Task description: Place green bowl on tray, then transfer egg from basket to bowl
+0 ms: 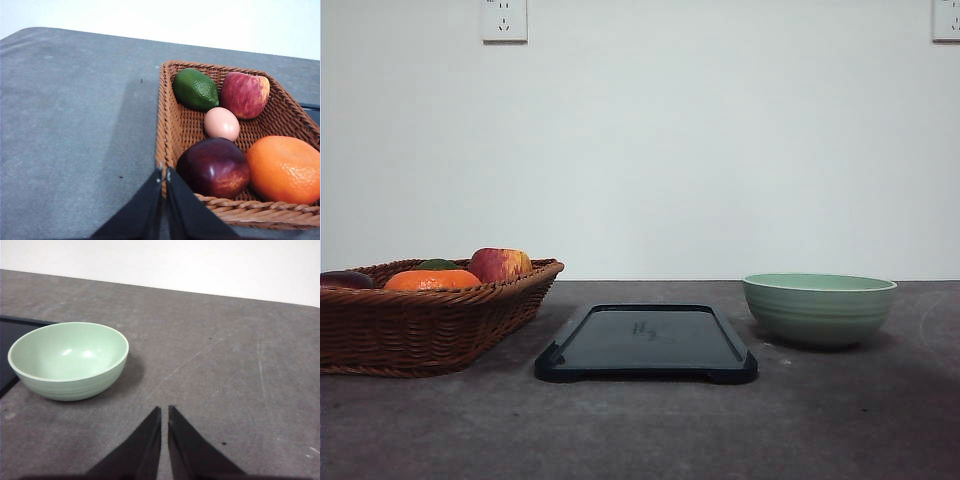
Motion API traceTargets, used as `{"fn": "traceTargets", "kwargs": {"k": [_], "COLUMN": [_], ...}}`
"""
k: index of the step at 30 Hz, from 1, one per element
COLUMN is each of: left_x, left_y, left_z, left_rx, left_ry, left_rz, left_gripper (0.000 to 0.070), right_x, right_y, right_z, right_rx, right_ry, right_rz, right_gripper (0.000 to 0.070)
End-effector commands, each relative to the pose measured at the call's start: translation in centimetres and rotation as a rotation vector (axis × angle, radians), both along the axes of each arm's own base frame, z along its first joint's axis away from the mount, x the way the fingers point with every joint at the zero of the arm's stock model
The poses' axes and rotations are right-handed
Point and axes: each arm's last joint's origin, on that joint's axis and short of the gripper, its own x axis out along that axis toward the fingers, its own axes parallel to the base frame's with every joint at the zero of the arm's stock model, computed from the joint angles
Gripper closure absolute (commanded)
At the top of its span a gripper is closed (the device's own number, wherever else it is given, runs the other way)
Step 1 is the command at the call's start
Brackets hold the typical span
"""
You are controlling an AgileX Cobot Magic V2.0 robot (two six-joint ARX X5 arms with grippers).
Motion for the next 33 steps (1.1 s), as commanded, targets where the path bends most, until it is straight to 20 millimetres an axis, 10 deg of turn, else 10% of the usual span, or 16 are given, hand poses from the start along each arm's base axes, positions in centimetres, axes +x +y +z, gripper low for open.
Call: {"fn": "traceTargets", "kwargs": {"k": [1, 12, 19, 33], "left_x": [0.1, 0.2, 0.3, -0.5], "left_y": [0.0, 0.0, 0.0, 0.0], "left_z": [-0.6, 0.1, 1.2, 5.7], "left_rx": [0.001, -0.158, -0.599, -0.564], "left_ry": [0.023, -0.048, -0.147, -0.42], "left_rz": [0.003, 0.029, 0.059, -0.027], "left_gripper": [0.07, 0.07, 0.07, 0.07], "right_x": [0.0, 0.0, 0.1, -1.1], "right_y": [0.0, 0.0, 0.0, 0.3], "right_z": [0.0, 0.0, 0.7, 7.2], "right_rx": [0.008, 0.028, 0.452, 0.541], "right_ry": [-0.006, -0.009, -0.04, -0.225], "right_rz": [-0.003, -0.011, -0.04, 0.128], "right_gripper": [0.0683, 0.0683, 0.069, 0.0694]}}
